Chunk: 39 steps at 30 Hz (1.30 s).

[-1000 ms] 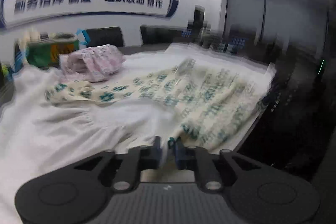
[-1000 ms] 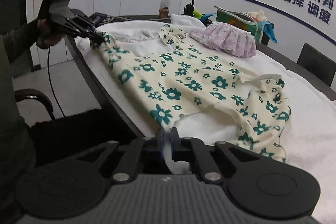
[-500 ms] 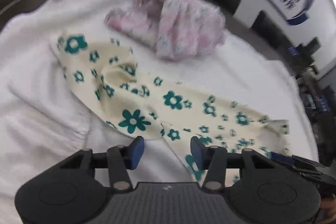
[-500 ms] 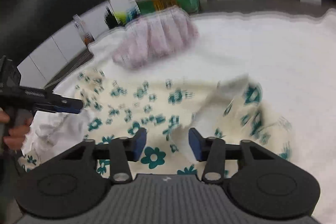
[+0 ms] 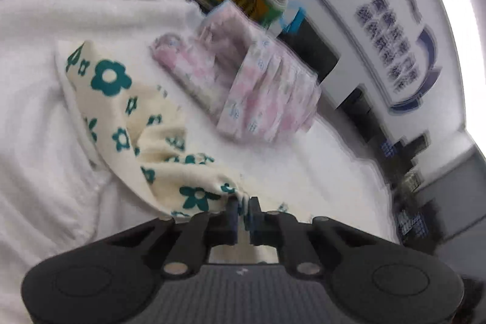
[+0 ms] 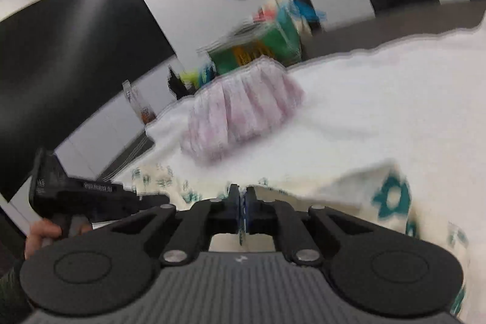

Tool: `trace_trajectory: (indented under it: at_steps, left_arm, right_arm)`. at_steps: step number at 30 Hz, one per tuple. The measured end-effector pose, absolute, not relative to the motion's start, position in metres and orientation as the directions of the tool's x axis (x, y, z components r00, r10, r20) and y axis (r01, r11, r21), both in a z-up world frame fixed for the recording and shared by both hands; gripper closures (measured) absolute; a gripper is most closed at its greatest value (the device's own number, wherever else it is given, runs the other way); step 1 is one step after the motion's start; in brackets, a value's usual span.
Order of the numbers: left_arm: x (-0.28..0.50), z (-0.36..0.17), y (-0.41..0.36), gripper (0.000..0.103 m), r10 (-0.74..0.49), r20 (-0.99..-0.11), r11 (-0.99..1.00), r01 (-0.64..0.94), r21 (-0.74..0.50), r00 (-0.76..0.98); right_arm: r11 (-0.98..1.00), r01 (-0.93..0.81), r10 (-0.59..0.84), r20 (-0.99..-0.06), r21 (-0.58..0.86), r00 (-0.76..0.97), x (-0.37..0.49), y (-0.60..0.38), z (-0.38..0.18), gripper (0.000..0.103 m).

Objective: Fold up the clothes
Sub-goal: 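Release the sleeve with the left gripper and move the right gripper over the garment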

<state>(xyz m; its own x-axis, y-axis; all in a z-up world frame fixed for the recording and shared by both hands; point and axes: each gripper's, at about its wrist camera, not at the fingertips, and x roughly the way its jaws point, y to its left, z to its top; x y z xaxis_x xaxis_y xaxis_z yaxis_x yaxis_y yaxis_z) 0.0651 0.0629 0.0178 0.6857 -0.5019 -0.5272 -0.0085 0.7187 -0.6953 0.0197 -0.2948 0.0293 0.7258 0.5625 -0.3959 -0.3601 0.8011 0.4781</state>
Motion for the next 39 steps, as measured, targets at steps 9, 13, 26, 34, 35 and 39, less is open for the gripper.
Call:
trace_trajectory:
  at_steps: [9, 13, 26, 34, 35, 39]
  left_arm:
    - [0.067, 0.01, 0.045, 0.089, -0.407, -0.612, 0.833, 0.002, -0.553, 0.678]
    - [0.049, 0.029, 0.05, 0.071, -0.408, -0.617, 0.843, 0.017, -0.538, 0.673]
    - [0.04, 0.014, -0.005, 0.059, -0.397, -0.561, 0.911, 0.234, -0.341, 0.727]
    - [0.039, 0.009, 0.001, 0.059, -0.413, -0.544, 0.9, 0.239, -0.363, 0.73]
    - [0.039, 0.009, 0.001, 0.059, -0.414, -0.544, 0.9, 0.239, -0.364, 0.73]
    - [0.038, 0.012, 0.002, 0.059, -0.407, -0.55, 0.902, 0.227, -0.367, 0.729]
  right_arm:
    - [0.924, -0.272, 0.38, -0.573, 0.268, 0.726, 0.037, -0.271, 0.016, 0.091]
    - [0.915, -0.238, 0.391, -0.575, 0.325, 0.719, 0.032, -0.29, 0.026, 0.058]
    - [0.559, 0.078, 0.587, -0.46, 0.826, 0.666, 0.066, -0.347, -0.027, 0.072]
    - [0.575, -0.002, 0.461, -0.321, 0.818, 0.827, 0.06, -0.354, -0.016, 0.103]
    - [0.607, -0.046, 0.468, -0.311, 0.793, 0.827, 0.057, -0.352, -0.007, 0.103]
    - [0.94, -0.177, 0.304, -0.481, 0.292, 0.822, 0.046, -0.318, 0.036, 0.089]
